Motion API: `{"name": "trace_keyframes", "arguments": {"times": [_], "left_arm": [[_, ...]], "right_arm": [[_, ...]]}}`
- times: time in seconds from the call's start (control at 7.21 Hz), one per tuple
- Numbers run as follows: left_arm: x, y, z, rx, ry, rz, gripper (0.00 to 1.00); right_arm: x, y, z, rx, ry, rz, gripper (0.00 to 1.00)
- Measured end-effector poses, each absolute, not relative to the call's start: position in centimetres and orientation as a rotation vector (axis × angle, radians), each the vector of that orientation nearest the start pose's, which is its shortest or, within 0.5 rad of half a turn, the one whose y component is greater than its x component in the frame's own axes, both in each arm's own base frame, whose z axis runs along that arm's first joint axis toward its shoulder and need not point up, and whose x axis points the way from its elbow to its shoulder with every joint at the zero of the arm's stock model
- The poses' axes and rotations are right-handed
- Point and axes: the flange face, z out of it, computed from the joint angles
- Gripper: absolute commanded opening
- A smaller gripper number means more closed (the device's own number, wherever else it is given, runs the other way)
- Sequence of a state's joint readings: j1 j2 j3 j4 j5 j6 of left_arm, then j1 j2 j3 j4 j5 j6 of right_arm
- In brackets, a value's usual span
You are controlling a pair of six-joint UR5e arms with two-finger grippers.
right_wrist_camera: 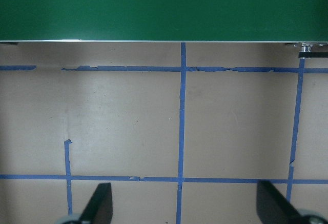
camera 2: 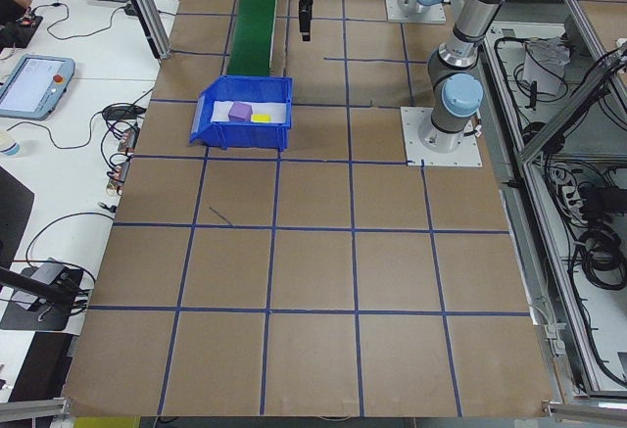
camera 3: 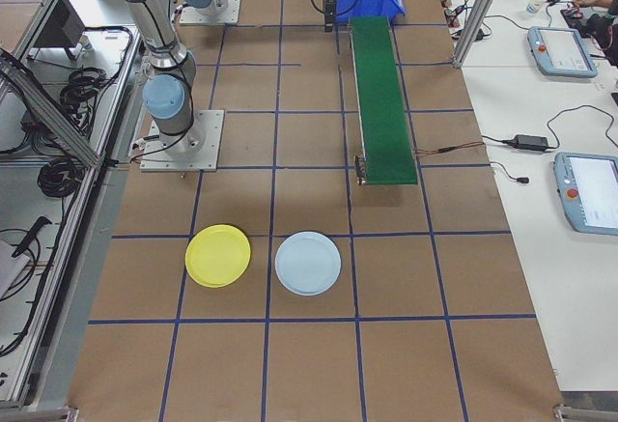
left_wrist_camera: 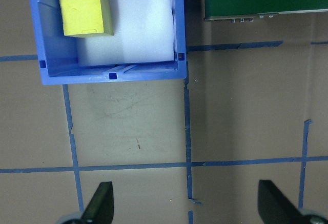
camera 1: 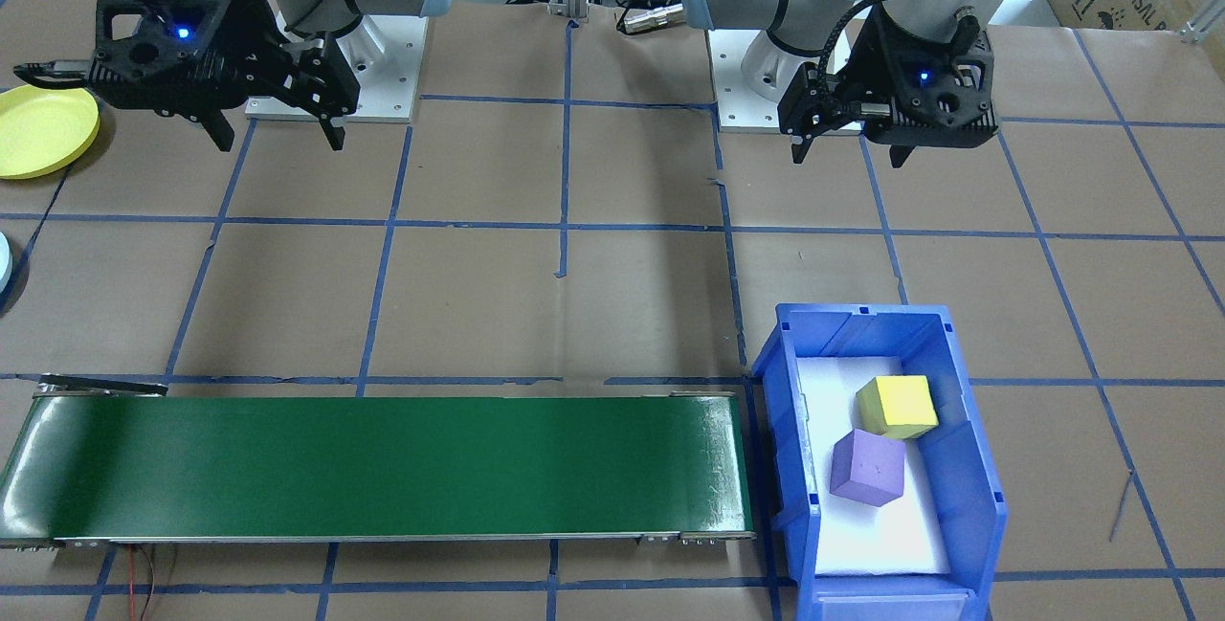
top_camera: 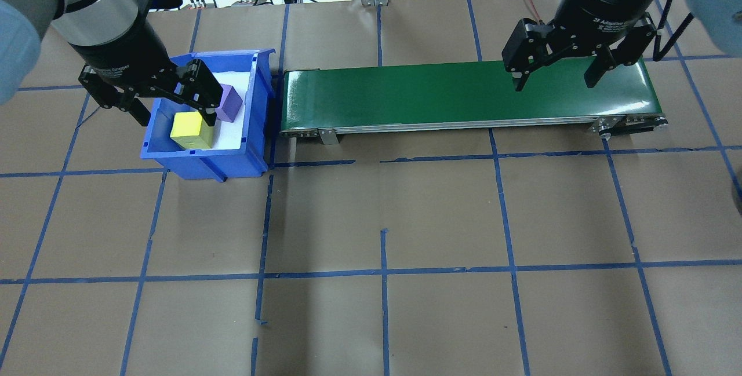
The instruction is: Move block left to right into plate
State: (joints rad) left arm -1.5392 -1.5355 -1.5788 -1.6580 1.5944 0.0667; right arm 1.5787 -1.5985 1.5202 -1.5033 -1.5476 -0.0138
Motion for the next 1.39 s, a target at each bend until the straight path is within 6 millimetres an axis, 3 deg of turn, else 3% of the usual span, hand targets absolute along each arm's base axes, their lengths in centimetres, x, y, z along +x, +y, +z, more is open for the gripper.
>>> {"name": "trace_keyframes", "arguments": {"times": [0.83,1.11,1.39], "left_arm": [[-11.7,-47.6,49.1,0.060,3.124,0.096,1.00],[-10.8,-49.1,48.7,0.102,3.121,0.034,1.00],[-9.8,-52.5,47.0,0.143,3.123,-0.013,1.00]], "right_arm": [[13.9,-47.9,51.9,-0.030,3.117,-0.015,1.00],[13.9,-47.9,51.8,-0.029,3.117,-0.013,1.00],[14.0,-47.9,51.8,-0.028,3.118,-0.012,1.00]]}}
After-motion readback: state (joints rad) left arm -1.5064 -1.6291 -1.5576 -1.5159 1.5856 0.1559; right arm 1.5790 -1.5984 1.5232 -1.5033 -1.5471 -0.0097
